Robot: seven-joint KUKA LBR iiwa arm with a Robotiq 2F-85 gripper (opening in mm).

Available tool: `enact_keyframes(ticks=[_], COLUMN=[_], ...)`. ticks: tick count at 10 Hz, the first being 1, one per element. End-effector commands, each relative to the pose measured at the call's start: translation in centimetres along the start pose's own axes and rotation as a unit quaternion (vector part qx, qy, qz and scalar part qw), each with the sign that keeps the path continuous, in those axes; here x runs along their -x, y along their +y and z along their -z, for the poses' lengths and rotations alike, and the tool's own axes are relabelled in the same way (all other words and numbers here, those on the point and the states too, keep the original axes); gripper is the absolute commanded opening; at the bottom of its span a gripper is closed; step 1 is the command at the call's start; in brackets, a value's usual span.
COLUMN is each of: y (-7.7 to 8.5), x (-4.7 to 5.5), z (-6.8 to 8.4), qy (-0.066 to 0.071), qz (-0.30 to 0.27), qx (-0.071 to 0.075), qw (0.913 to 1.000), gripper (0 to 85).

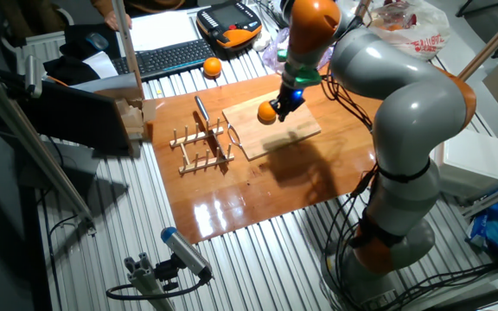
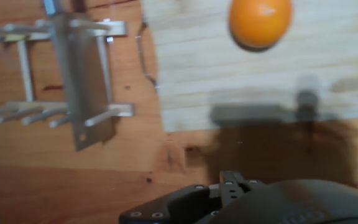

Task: Chop the orange

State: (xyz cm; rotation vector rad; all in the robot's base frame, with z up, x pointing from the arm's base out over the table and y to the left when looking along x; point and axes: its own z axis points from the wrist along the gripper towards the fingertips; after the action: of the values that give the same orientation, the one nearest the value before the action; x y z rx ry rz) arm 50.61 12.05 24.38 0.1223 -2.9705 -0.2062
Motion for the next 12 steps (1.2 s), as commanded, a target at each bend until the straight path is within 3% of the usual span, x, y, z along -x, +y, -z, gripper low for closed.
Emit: enact_keyframes(ticks=[1, 2, 3, 6, 8, 9, 10, 11, 12], y=[2.19, 2.19, 2.19, 2.19, 2.19, 2.19, 2.19, 2.19, 2.54], x=[0.20, 0.20, 0.20, 0.20, 0.20, 0.20, 0.20, 0.20, 0.75], z=[-0.31, -0.31, -0.31, -0.31, -0.31, -0.31, -0.31, -0.31, -1.04], qy=[0.002, -0.003, -0.001, -0.007, -0.005, -0.016, -0.037, -0.045, -0.054], qz=[0.031, 0.065, 0.076, 0.064, 0.051, 0.032, 0.019, 0.010, 0.004], qx=[-0.006, -0.016, -0.002, -0.005, -0.041, -0.040, -0.057, -0.066, -0.055], qw=[0.9995, 0.9978, 0.9971, 0.9979, 0.9978, 0.9985, 0.9975, 0.9967, 0.9970], gripper=[0.0, 0.0, 0.0, 0.0, 0.0, 0.0, 17.0, 17.0, 17.0])
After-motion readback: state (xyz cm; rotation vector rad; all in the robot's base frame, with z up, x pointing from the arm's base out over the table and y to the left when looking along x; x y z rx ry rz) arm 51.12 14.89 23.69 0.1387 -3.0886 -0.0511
